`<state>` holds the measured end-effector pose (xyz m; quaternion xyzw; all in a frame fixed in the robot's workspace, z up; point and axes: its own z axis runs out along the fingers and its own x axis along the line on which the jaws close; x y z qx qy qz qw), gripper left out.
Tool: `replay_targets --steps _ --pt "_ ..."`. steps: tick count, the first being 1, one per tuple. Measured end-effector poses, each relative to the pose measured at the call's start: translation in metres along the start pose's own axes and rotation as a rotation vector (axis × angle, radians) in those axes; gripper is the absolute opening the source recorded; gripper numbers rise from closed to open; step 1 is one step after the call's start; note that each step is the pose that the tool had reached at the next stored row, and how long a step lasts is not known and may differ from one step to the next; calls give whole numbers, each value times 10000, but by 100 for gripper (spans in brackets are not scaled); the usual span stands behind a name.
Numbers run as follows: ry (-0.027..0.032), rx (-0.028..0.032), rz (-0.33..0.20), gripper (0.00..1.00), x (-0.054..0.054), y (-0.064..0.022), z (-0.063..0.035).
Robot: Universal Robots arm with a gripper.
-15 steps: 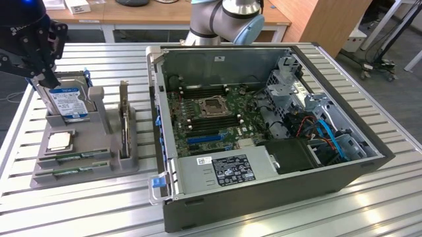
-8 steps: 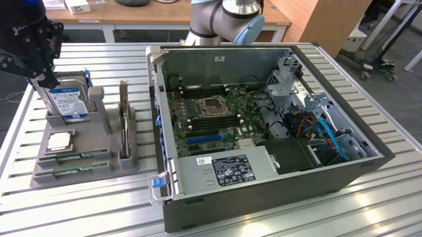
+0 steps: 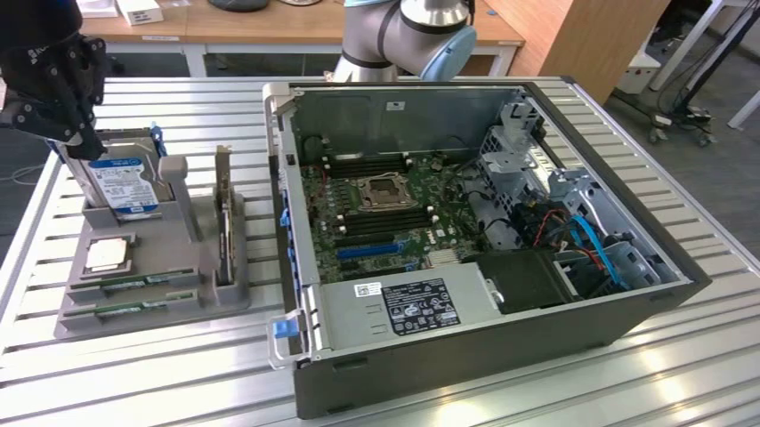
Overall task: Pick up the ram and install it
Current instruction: 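Pick up the ram and move it above insertion slot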
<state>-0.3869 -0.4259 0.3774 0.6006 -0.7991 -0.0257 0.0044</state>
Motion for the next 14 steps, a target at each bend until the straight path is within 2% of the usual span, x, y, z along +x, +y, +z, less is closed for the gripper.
replay_targets --steps 5,10,14 --pt "36 -19 -761 10 0 0 0" --pt "38 -20 -796 10 0 0 0" --pt "51 -26 -1078 10 0 0 1"
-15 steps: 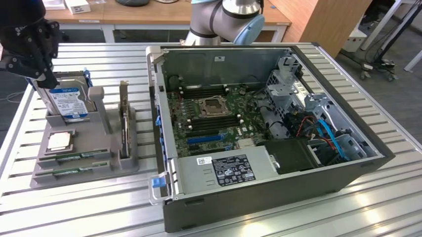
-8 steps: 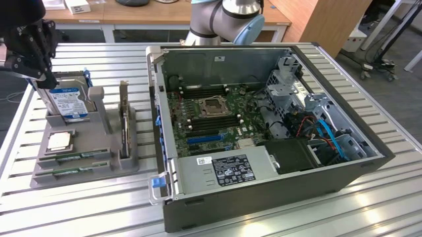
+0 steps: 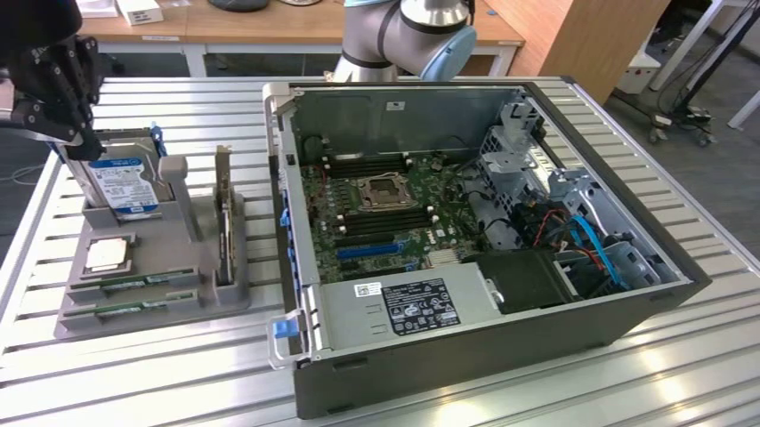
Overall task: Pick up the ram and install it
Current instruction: 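Pick up the ram and move it above insertion slot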
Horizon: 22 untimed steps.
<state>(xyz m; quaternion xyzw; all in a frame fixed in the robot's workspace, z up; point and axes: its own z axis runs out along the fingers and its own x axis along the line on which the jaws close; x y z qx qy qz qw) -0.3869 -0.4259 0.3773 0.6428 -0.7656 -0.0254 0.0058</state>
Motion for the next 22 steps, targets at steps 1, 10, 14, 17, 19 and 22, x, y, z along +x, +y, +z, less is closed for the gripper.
replay_targets --steps 1,10,14,17,19,22 --pt "2 -1 -52 10 0 0 0" --pt "3 -2 -65 10 0 0 19" --pt "5 -3 -113 10 1 -3 64" --pt "14 -8 -271 10 2 -4 82" --pt "23 -12 -460 10 2 -4 86" --pt "32 -16 -677 10 2 -4 89"
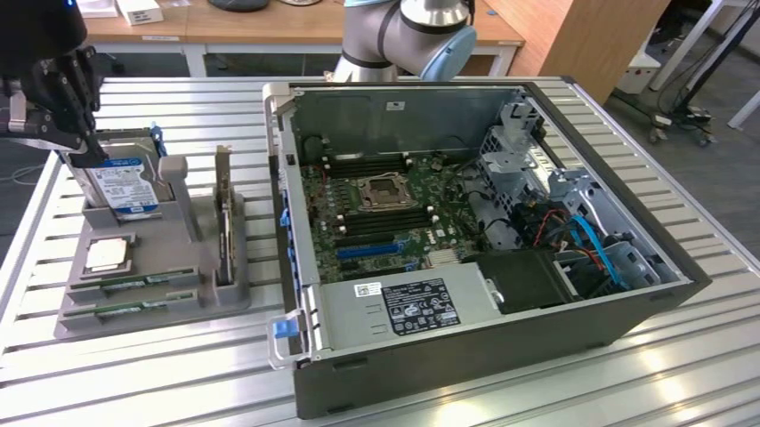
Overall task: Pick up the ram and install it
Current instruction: 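Pick up the ram and move it above insertion slot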
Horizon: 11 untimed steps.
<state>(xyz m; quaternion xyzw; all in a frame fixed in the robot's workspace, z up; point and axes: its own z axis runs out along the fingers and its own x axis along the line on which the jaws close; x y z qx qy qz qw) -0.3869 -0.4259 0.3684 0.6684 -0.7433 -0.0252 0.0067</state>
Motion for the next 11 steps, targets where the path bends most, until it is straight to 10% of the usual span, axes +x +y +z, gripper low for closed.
replay_targets --steps 11 --pt "7 -3 -143 10 1 -1 34"
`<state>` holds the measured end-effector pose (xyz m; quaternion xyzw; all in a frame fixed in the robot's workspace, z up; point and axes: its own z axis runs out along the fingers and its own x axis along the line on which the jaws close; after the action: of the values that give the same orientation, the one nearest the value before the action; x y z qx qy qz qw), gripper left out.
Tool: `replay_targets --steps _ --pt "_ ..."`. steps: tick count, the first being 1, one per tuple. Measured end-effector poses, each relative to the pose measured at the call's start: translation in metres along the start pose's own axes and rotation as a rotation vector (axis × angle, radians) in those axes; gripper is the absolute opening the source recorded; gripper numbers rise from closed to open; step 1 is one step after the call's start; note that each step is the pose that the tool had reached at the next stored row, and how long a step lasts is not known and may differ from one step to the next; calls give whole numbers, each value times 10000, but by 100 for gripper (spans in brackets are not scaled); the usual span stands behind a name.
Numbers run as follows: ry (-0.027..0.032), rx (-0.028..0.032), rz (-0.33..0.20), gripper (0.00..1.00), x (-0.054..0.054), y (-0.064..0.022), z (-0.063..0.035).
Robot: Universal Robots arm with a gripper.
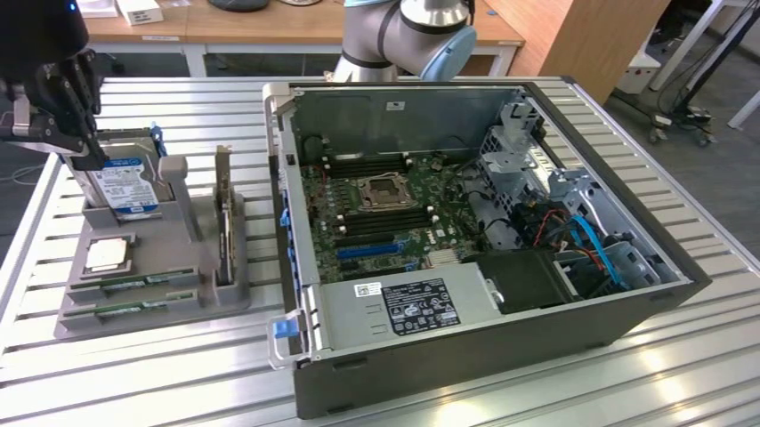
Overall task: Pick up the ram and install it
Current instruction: 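Pick up the ram and move it above insertion slot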
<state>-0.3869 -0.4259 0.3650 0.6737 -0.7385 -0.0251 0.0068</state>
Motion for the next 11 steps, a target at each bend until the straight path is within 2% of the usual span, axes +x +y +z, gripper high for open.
replay_targets --steps 5,6,7,8,11 --pt "0 0 0 11 0 0 0" --pt "0 0 0 17 0 0 0" --pt "0 0 0 17 0 0 0" --pt "0 0 0 24 0 0 0" --pt "0 0 0 24 0 0 0"
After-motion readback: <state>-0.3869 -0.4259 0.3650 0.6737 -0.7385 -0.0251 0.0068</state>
